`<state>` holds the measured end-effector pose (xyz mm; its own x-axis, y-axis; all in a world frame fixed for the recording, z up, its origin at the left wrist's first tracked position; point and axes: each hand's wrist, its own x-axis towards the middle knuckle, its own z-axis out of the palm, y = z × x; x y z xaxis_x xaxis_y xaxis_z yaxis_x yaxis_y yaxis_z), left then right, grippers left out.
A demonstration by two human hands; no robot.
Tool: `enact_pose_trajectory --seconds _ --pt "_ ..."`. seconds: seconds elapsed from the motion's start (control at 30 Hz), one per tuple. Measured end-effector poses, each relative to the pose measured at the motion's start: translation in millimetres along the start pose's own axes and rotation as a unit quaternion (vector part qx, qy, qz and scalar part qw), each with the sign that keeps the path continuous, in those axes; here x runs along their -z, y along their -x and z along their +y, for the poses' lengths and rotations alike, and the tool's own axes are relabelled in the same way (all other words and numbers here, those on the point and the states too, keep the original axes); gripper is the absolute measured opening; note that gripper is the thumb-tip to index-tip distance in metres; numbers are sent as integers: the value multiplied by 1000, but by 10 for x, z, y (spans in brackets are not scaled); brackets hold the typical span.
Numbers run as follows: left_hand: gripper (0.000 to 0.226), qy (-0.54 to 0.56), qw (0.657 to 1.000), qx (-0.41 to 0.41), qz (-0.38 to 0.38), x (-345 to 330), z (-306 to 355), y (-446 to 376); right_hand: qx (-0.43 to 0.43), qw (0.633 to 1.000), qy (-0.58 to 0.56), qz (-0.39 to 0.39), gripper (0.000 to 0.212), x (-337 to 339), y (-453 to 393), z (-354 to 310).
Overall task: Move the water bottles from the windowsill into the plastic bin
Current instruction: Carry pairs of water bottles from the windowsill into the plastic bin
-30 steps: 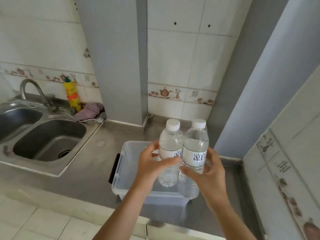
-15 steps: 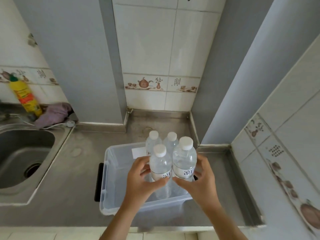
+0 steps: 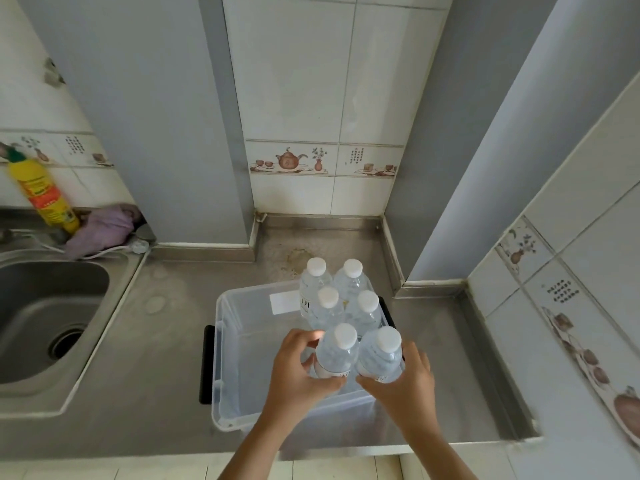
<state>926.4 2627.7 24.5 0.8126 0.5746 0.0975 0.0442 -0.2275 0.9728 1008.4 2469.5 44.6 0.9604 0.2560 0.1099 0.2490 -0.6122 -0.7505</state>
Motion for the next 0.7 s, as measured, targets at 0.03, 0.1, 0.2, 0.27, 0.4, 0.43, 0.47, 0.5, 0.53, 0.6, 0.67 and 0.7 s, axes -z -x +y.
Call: enact_pose_trajectory --seconds 0.03,0.1,0.2,0.27,0.4,0.43,0.47,0.5,0.53,0.6,0.67,0.7 --pt "63 -5 1000 4 -10 1 -3 -3 -2 1000 7 5 76 -1 4 -9" --pt "61 -8 999 23 -32 12 4 -14 -6 1000 10 9 76 -4 5 -17" --pt "61 -7 997 59 -54 25 7 -38 -9 1000 7 11 78 -13 16 -5" --pt "64 6 994 94 -62 36 -21 -61 -18 1000 7 8 81 -17 26 -15" --pt "68 -4 986 125 -109 48 -83 -100 -21 999 21 -20 81 -4 -1 -38" --pt "68 -5 985 128 -115 47 -85 -98 -24 999 21 -30 81 7 -13 -34" --pt "69 -7 985 126 -115 46 -83 -92 -24 999 19 -36 81 20 -22 -28" --pt "69 -11 987 117 -111 42 -79 -82 -20 999 17 -41 81 36 -27 -23" --pt "69 -20 989 101 -105 34 -73 -68 -14 999 20 -48 80 54 -27 -19" --pt "69 -44 993 63 -91 17 -62 -36 1 997 45 -64 77 86 -21 -18" --pt "71 -67 994 20 -79 0 -56 8 28 994 85 -63 77 124 -8 -9" --pt "72 -75 995 -3 -72 -5 -54 27 48 991 112 -56 77 139 -6 9"
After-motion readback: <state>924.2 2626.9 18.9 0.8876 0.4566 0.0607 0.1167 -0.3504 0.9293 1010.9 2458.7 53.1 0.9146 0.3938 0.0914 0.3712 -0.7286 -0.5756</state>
